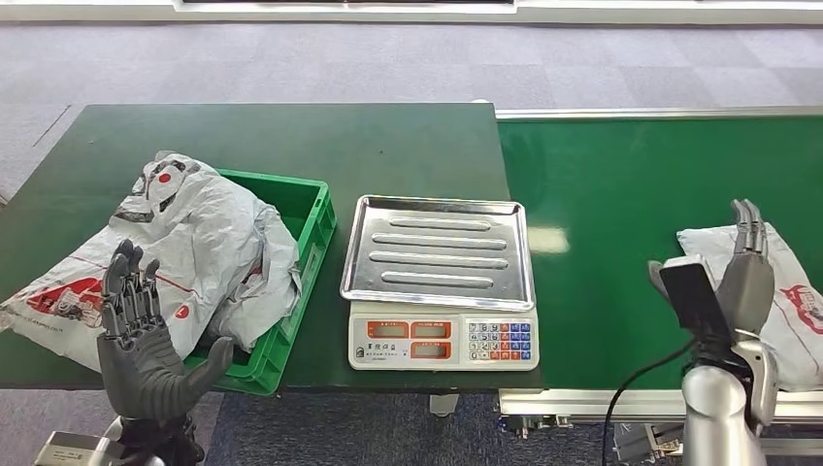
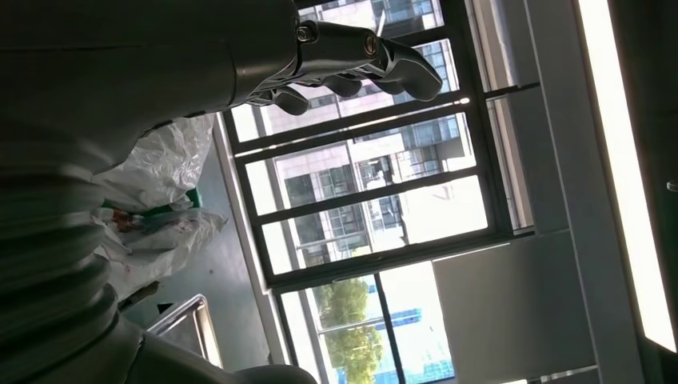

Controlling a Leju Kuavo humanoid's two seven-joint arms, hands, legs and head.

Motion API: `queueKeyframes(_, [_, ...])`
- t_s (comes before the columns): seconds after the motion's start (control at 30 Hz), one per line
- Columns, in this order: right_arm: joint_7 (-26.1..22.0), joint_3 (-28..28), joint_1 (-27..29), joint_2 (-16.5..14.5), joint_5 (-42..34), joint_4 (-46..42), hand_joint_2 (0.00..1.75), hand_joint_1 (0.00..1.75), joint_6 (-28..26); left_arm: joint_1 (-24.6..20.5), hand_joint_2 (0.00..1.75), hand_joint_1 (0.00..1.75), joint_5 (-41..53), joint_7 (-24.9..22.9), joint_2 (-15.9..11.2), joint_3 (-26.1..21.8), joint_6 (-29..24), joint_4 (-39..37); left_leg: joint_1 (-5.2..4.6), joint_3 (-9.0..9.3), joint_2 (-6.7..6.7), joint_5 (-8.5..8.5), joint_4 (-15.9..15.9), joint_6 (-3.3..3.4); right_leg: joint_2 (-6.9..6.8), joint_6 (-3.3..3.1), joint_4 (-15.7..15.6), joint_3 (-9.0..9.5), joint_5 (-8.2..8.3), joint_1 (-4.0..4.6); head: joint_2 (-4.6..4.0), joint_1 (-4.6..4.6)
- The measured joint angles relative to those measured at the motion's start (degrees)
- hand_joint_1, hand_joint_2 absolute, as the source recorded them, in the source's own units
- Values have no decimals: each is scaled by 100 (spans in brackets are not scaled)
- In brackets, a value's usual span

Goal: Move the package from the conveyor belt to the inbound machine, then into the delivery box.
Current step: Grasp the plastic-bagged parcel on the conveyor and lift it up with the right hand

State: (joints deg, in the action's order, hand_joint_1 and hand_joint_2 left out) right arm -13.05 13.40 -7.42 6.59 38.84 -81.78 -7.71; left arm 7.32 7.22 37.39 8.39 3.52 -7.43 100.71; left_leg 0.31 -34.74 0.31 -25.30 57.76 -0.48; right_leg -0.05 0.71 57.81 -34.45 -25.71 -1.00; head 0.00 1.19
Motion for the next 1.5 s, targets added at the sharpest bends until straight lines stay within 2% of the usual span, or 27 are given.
queueKeyframes(0.13, [945, 57, -1152, 721, 1245, 2028, 175, 0, -8, -117, 175, 0, -50, -105, -7, 62, 48, -42, -7, -3, -5, 12, 13, 20, -6, 19, -2, 1, 18, -11, 0, 1])
queueKeyframes(0.23, [1581, 57, -1776, 1247, 1690, 3478, 175, 0, 322, -169, 175, 0, -103, -132, -17, 109, 89, -95, -11, -14, -43, 22, 20, 36, -49, 27, -4, 6, 19, -14, 0, 1])
queueKeyframes(0.37, [2455, 63, -2170, 1796, 1756, 4967, 175, 0, 1466, -209, 175, 0, -81, -163, -15, 136, 164, -167, -15, -23, -77, 20, 25, 41, -80, 36, -4, 12, 12, -18, 0, 0])
queueKeyframes(0.47, [2699, 68, -2202, 2023, 1771, 5577, 175, 0, 1816, -227, 175, 0, -42, -180, 1, 138, 198, -202, -16, -28, -79, 14, 24, 43, -76, 40, -4, 8, 8, -19, 0, -1])
queueKeyframes(0.67, [2766, 68, -2316, 2234, 1800, 6163, 175, 0, 1889, -248, 175, 0, -15, -183, 20, 140, 207, -236, -15, -27, -64, 6, 24, 49, -62, 41, -4, 2, 1, -19, 0, -1])
queueKeyframes(0.97, [2767, 69, -2457, 2297, 1876, 6444, 175, 0, 2119, -269, 175, 0, -5, -204, 31, 140, 211, -245, -16, -27, -62, 5, 26, 50, -64, 42, -4, 6, 1, -19, 0, -1])
queueKeyframes(1.3, [2972, 137, -2487, 2351, 1964, 6548, 175, 0, 3006, -424, 175, 0, 8, -235, 78, 140, 232, -393, -14, -22, -69, 3, 34, 54, -74, 46, -4, 15, -3, -17, 0, 1])
queueKeyframes(1.5, [3135, 190, -2455, 2366, 1989, 6550, 175, 1, 3200, -482, 175, 0, 22, -236, 100, 140, 263, -494, -13, -13, -74, -6, 45, 67, -78, 63, -7, 30, -15, -17, 0, 1])
